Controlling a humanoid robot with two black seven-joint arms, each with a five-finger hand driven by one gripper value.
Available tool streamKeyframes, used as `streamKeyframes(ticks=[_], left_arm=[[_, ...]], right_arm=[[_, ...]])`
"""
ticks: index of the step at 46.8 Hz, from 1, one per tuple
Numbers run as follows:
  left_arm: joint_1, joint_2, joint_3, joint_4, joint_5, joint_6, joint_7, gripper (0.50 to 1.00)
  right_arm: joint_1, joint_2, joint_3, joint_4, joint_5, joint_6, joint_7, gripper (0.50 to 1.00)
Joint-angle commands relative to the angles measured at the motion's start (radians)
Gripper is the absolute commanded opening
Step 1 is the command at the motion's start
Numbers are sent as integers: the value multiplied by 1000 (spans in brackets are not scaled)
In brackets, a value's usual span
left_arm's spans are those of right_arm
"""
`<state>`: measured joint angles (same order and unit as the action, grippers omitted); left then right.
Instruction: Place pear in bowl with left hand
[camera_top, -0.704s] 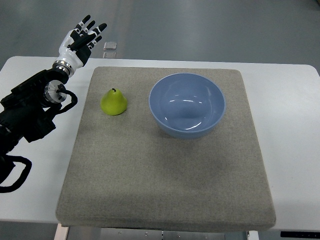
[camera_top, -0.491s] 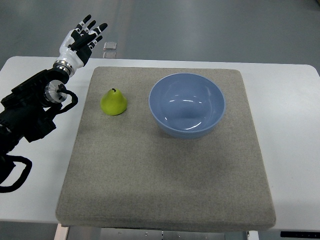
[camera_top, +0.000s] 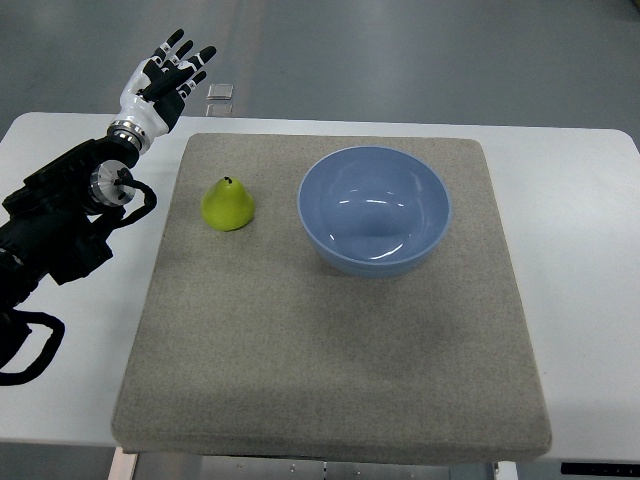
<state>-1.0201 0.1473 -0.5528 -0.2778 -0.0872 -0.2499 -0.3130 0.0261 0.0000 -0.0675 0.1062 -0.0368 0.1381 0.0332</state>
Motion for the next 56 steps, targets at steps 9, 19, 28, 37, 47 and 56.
streamKeyframes(ticks=[9,19,28,37,47,56], left_arm=[[0,0,10,-1,1,5,0,994],[0,3,13,-3,3,6,0,994],[-2,6,13,-4,3,8,2,994],[0,8,13,-11,3,9,0,994],[0,8,14,-11,3,9,2,994],[-9,15,69,-35,7,8,5,994]], right_arm=[[0,0,0,1,0,0,-1,926],[0,0,0,0,0,0,1,926],[0,0,0,0,0,0,-1,926],[0,0,0,0,0,0,-1,926],[0,0,0,0,0,0,1,926],[0,0,0,0,0,0,-1,926]])
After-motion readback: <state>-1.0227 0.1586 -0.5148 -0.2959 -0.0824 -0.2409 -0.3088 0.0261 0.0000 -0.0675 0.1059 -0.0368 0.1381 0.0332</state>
